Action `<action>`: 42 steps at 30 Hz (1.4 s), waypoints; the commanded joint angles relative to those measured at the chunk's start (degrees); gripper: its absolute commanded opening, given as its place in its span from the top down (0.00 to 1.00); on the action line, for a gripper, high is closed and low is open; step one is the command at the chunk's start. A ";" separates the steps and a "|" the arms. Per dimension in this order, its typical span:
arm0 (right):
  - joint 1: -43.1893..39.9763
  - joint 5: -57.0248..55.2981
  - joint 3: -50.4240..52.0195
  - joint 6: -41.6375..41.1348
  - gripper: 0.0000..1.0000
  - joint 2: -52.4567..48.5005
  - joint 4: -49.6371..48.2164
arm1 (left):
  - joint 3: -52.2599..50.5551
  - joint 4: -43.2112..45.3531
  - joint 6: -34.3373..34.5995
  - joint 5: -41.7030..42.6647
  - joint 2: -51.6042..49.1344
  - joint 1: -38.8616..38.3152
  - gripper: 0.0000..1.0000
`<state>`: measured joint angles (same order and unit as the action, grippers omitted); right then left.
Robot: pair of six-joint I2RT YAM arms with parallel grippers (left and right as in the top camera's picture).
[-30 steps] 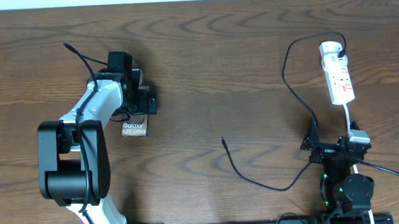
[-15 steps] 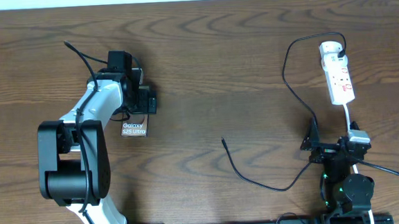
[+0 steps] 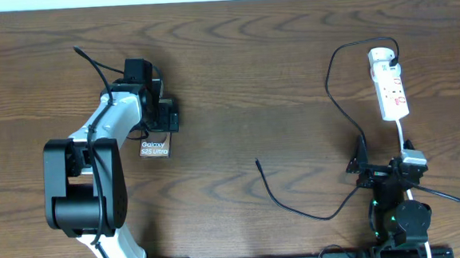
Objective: Plug charger to phone and switch on socket
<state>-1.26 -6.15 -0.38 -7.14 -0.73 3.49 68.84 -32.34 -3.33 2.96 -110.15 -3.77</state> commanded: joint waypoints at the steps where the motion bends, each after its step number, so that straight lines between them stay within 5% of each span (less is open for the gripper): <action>1: -0.24 0.11 0.07 0.57 0.01 0.22 0.20 | 0.26 -0.07 -0.96 -0.90 -0.76 0.15 0.02; 42: -0.24 0.11 0.07 0.57 0.01 0.22 0.20 | -0.44 0.15 -0.92 0.66 -1.20 0.15 0.02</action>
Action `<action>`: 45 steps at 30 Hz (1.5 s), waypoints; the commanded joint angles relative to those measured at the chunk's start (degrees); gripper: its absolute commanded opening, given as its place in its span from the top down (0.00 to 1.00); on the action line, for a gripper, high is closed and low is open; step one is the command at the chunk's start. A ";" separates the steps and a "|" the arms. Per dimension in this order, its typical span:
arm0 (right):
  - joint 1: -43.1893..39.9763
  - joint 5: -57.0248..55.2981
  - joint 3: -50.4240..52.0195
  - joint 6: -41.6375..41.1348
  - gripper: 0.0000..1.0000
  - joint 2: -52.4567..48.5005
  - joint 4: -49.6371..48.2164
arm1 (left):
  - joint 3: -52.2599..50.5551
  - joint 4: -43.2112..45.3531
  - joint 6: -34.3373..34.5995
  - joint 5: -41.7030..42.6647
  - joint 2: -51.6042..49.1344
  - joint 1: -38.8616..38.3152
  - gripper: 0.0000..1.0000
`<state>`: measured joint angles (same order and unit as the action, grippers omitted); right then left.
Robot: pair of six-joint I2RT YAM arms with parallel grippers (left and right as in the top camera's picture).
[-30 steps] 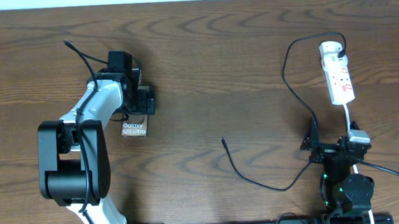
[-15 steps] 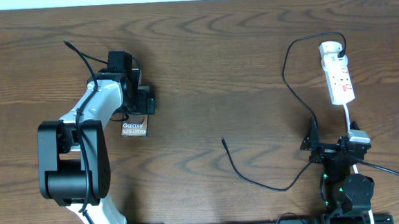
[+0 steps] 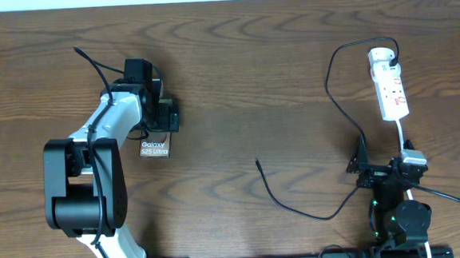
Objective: Plug charger to phone and switch on socket
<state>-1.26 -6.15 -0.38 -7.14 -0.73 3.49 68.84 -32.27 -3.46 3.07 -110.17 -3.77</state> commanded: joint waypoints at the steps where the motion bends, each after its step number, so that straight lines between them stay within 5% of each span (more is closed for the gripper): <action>1: -0.24 0.11 0.07 0.57 0.01 0.22 0.20 | -0.44 0.09 -0.79 0.57 -1.18 0.15 0.02; 45: -0.24 0.11 0.07 0.57 0.01 0.22 0.20 | -1.90 0.70 -0.83 2.21 -1.18 0.15 0.02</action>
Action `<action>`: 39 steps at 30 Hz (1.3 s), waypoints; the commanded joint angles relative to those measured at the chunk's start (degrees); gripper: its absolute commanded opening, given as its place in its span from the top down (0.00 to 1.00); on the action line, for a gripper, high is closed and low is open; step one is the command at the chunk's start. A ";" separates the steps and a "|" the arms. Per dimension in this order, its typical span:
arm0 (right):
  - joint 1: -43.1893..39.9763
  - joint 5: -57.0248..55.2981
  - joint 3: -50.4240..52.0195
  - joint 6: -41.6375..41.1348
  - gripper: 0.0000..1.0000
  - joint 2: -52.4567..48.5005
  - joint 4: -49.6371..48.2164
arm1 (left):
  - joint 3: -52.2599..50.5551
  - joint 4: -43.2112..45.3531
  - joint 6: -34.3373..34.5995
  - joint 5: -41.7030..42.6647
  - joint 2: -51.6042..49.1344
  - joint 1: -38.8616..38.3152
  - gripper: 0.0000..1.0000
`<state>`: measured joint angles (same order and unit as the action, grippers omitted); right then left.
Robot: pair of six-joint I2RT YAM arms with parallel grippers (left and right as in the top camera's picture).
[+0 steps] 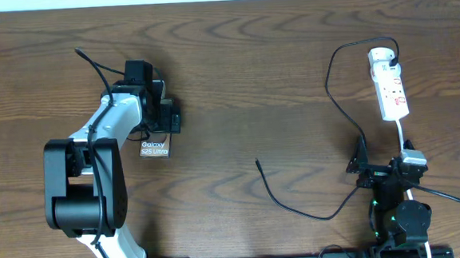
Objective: Plug charger to phone and switch on socket
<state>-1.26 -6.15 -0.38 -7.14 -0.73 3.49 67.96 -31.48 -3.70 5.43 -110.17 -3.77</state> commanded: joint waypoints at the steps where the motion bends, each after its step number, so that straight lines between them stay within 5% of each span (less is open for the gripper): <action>1: -0.24 0.11 0.07 0.57 0.01 0.22 0.20 | -1.14 -0.09 -0.59 -0.15 -1.18 0.15 0.02; 39: -0.24 0.11 0.07 0.57 0.01 0.22 0.20 | -2.27 0.96 -0.57 -2.27 -1.18 0.15 0.03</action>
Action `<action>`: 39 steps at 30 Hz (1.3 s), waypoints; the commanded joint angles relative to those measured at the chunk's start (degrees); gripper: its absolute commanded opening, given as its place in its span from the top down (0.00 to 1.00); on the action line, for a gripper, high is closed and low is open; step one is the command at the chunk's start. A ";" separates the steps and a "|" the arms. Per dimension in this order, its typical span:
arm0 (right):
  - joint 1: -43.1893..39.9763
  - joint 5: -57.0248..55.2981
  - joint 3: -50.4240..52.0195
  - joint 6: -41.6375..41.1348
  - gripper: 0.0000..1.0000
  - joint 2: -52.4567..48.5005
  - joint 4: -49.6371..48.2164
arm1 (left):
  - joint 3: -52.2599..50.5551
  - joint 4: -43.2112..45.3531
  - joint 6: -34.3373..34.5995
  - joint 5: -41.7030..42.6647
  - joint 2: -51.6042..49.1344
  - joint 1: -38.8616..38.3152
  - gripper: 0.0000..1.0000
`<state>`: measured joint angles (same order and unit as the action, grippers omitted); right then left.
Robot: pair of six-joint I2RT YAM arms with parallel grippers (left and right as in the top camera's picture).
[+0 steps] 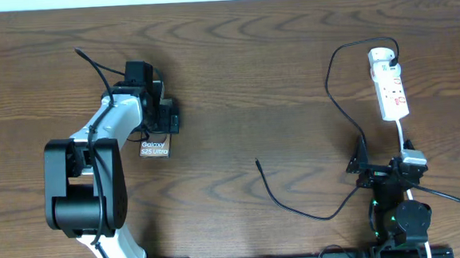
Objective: Plug charger to phone and switch on socket
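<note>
The phone (154, 146), a dark slab with a "Galaxy S25 Ultra" label, lies flat at the left. My left gripper (168, 117) hangs over its far end and hides that part; its jaws cannot be made out. A white power strip (389, 83) lies at the far right. The black charger cable (329, 91) runs from the strip's top in a loop, and its free plug end (258, 162) rests mid-table. My right gripper (354, 168) is folded back near the front edge with its fingers together, holding nothing.
The right arm's base (399, 215) sits by the table's front edge, with the strip's white lead running down to it. The left arm's base (78, 194) stands at the front left. Brown wooden table (250, 64) all around.
At each earlier moment my left gripper hung over the far end of the phone, shifting by only a hair. The phone, the cable end, the power strip and the right arm have stayed where they were.
</note>
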<state>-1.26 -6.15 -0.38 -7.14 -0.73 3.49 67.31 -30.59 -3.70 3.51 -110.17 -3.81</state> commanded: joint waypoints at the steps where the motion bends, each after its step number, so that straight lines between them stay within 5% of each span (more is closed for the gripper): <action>1: -0.24 0.11 0.07 0.57 0.01 0.22 0.20 | -1.62 0.09 -0.57 -0.35 -1.18 0.20 0.03; 7: -0.24 0.11 0.07 0.57 0.01 0.22 0.20 | -1.62 0.09 -0.59 -0.35 -1.18 0.20 0.11; 39: -0.24 0.11 0.07 0.57 0.01 0.22 0.20 | -1.62 0.13 -0.59 -0.35 -1.18 0.20 0.18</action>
<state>-1.26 -6.15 -0.38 -7.11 -0.73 3.49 67.31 -30.17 -3.90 3.49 -110.17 -3.81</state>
